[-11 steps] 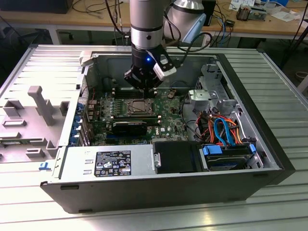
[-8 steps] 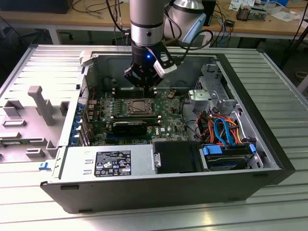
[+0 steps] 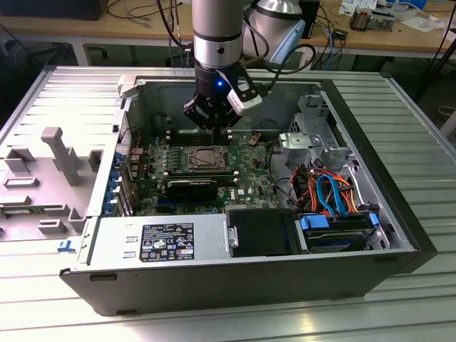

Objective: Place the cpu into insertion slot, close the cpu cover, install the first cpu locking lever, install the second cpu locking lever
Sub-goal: 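Install the second cpu locking lever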

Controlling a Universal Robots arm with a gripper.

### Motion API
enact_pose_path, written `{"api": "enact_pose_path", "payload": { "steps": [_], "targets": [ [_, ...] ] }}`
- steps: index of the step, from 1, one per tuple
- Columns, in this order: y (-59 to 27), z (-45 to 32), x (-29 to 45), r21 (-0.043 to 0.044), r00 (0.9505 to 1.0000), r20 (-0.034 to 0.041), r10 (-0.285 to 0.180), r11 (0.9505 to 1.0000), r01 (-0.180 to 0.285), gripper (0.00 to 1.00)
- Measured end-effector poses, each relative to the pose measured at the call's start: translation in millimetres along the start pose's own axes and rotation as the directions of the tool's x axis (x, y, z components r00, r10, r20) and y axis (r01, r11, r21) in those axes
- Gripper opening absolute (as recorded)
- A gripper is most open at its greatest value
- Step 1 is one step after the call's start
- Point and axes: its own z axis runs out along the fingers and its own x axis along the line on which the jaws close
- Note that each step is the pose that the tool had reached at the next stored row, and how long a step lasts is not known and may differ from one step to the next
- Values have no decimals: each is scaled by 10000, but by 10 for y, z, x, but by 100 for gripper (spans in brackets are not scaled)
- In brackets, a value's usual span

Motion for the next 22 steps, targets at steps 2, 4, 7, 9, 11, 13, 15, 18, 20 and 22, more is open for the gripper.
{"api": "enact_pose_path", "payload": {
  "steps": [2, 4, 7, 9, 11, 13, 15, 18, 20, 22],
  "targets": [
    [0, 0, 0, -1, 10000, 1, 0, 10000, 0, 11],
    [-13, -1, 0, 3, 10000, -2, -2, 10000, 2, 11],
    [-72, 9, -2, -2, 10000, 0, -1, 10000, 1, 11],
    [-132, 13, 1, -3, 10000, 0, -1, 10000, 1, 11],
    [-175, 14, 4, -1, 10000, -1, 0, 10000, 0, 11],
    [-222, 53, 8, -2, 10000, -1, 11, 10000, -11, 11],
    [-244, 104, 4, 0, 10000, -2, 51, 10000, -51, 11],
    [-285, 138, 6, 0, 10000, -3, 91, 10000, -91, 11],
    [-324, 171, 4, 0, 9999, -3, 111, 9999, -111, 11],
    [-358, 201, 4, 1, 9999, -4, 124, 9999, -124, 11]
  ]
}}
